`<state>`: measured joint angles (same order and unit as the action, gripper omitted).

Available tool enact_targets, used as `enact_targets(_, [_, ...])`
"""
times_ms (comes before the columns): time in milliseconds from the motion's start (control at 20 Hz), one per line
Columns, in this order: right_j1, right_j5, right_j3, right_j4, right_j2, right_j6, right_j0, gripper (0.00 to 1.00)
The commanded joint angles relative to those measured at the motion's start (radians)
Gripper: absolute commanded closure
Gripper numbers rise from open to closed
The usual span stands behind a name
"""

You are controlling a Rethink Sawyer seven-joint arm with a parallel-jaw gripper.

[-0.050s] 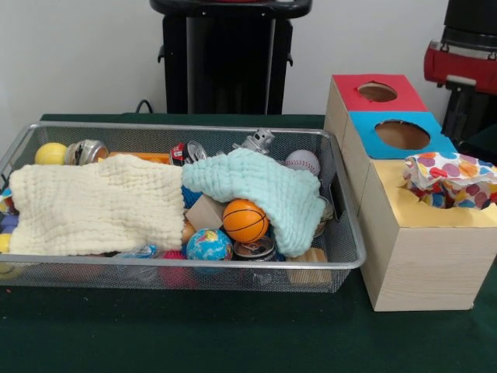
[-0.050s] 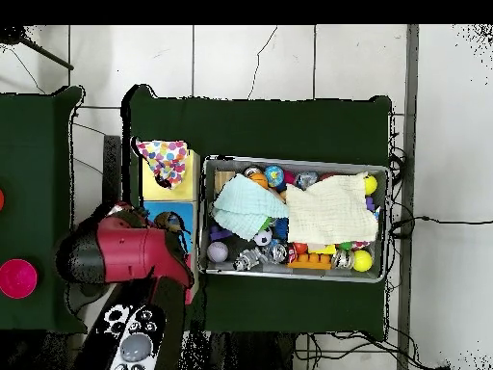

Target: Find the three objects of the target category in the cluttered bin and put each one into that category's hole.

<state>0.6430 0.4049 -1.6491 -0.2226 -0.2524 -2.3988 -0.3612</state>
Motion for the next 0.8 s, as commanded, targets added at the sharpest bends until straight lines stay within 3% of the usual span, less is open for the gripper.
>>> enact_targets(50, [0.121, 0.237, -0.079, -0.002, -0.023, -0.13, 0.009, 1.0])
enact_targets(350, [0.138, 0.289, -0.055, 0.011, -0.024, -0.104, 0.04, 1.0])
enact_targets(800, [0.039, 0.335, 0.102, 0.018, 0.0, -0.087, 0.112, 1.0])
